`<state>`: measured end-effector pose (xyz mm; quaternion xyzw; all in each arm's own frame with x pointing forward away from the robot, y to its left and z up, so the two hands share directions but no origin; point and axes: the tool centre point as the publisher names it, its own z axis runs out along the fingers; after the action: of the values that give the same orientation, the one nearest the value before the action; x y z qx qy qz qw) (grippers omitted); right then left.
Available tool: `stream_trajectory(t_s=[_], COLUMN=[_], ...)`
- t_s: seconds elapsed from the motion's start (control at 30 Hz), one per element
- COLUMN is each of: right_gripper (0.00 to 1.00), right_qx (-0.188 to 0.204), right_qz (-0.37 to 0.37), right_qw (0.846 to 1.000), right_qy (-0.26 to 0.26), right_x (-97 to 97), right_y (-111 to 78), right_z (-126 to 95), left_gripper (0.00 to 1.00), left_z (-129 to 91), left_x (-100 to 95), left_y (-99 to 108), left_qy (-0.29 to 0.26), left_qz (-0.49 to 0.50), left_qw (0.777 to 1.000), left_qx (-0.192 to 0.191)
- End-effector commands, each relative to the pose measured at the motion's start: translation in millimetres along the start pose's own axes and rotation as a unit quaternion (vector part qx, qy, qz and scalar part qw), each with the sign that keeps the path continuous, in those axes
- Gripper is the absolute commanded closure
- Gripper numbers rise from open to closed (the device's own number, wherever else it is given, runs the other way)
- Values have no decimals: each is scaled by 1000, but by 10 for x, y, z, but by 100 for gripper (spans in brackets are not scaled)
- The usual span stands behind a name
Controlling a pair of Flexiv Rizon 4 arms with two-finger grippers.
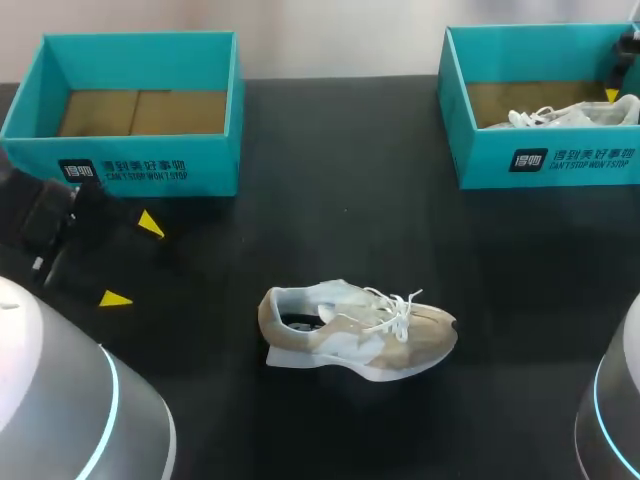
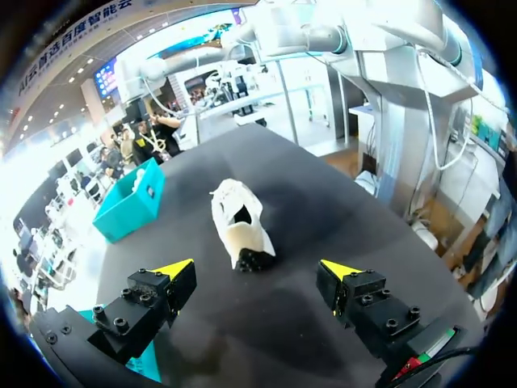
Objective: Take the shoe out of the shoebox, open the shoe tongue, remove and reinsert the insole, then place the shoe into the shoebox
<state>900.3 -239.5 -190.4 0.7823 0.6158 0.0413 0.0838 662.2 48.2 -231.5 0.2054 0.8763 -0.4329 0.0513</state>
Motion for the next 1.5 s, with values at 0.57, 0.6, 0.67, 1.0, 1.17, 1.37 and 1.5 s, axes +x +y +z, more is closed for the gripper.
stream_trajectory(t_s=[0.57,0.6,0.67,1.0,1.17,1.37,1.5], right_gripper=[0,0,0,0,0,0,0], right_qx=[-1,-1,-1,-1,-1,-1,-1], right_qz=[0,0,0,0,0,0,0], right_qw=[1000,1000,1000,1000,1000,1000,1000], right_qy=[0,0,0,0,0,0,0], right_x=[1,1,1,1,1,1,1], right_y=[-6,-6,-6,-6,-6,-6,-6], right_z=[0,0,0,0,0,0,0], left_gripper=[0,0,0,0,0,0,0], left_z=[587,598,607,630,630,906,1012], left_x=[243,245,240,271,271,190,168], left_y=[726,741,773,906,906,1172,1236], left_qy=[-83,-85,-78,-27,-27,-59,-80], left_qz=[-155,-155,-165,-183,-183,-233,-237], left_qw=[982,982,980,976,976,957,950], left_qx=[70,69,82,116,116,163,189])
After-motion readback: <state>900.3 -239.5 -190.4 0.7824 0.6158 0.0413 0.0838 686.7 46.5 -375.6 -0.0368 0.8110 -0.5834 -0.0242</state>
